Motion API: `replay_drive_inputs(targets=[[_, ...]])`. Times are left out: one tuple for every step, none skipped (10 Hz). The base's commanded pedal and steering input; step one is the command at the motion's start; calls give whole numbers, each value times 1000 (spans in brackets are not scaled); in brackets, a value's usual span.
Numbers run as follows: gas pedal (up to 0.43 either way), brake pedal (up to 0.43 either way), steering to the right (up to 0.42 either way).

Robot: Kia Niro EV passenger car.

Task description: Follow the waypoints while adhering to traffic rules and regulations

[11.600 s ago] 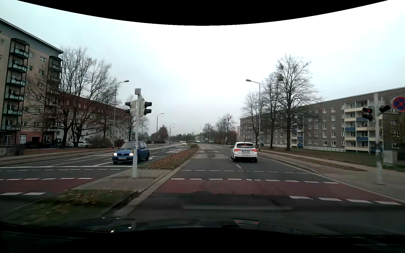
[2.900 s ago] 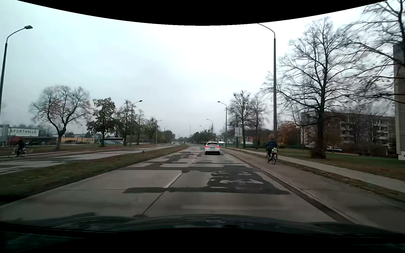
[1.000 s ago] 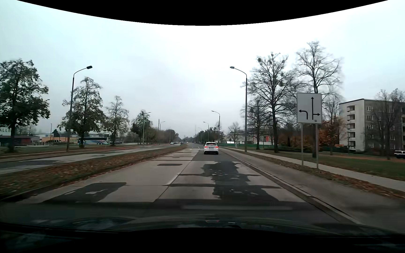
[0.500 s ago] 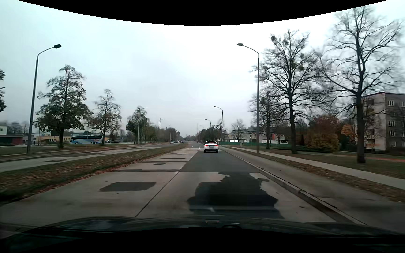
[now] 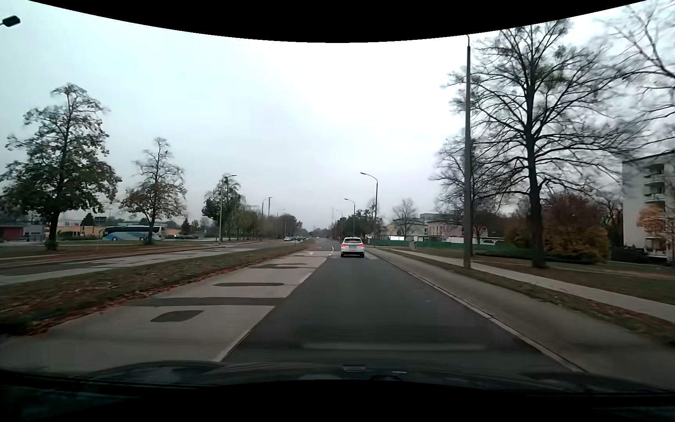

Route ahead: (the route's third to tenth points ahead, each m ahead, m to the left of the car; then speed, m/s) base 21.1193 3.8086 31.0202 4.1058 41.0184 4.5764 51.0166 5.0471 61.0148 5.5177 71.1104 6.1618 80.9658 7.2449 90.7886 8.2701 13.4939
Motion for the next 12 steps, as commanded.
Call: replay_drive_inputs(targets=[[118, 0, -8], [118, 0, -7], [118, 0, -7], [130, 0, -5], [130, 0, -5], [130, 0, -5], [130, 0, -4], [130, 0, -3], [130, 0, -3], [130, 0, -4], [130, 0, -3], [130, 0, -3]])
